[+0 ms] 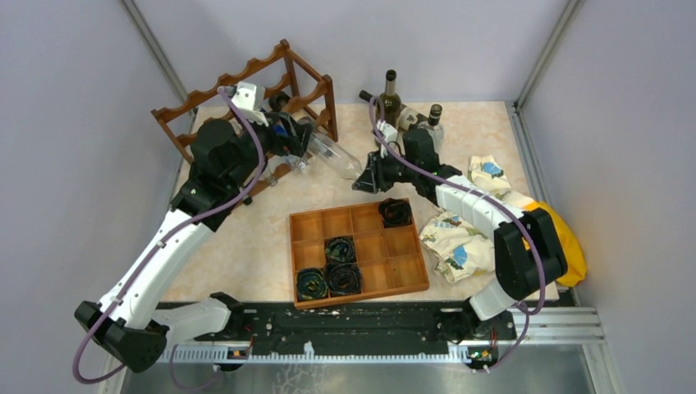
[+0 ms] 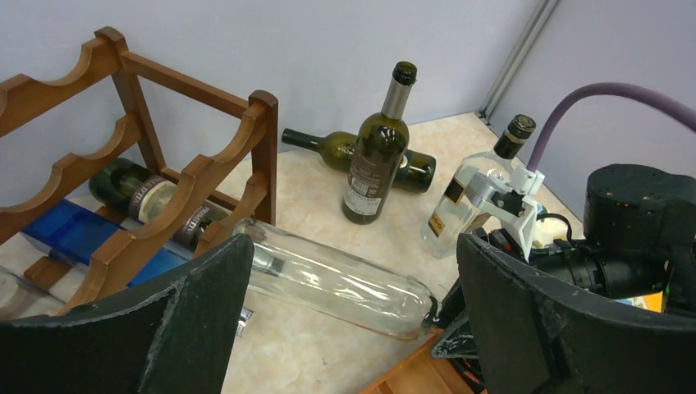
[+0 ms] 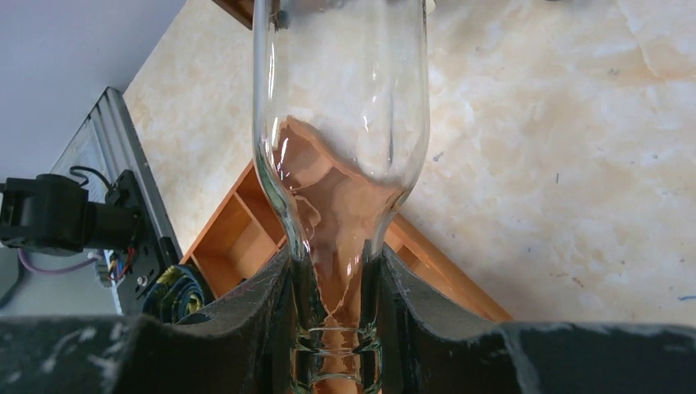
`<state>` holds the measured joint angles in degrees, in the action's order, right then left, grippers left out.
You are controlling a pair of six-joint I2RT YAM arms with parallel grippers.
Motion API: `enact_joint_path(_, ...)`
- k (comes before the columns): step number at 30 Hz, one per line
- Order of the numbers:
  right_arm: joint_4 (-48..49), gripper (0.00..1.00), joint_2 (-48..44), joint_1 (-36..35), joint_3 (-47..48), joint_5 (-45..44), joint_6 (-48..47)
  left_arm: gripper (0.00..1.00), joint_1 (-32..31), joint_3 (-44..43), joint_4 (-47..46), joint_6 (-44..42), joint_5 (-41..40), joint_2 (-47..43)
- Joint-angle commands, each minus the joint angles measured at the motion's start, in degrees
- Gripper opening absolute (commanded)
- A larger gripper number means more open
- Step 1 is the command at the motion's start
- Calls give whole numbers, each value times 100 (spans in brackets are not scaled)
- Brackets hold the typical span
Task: Put the wine bottle on the wine rack
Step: Place the wine bottle in the wine rack.
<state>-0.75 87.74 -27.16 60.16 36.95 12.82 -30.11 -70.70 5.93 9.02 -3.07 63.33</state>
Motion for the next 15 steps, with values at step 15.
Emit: enact_joint_path(15,787,0,528,360,843,-144,189,98,66,-96,-982,41,-255,390)
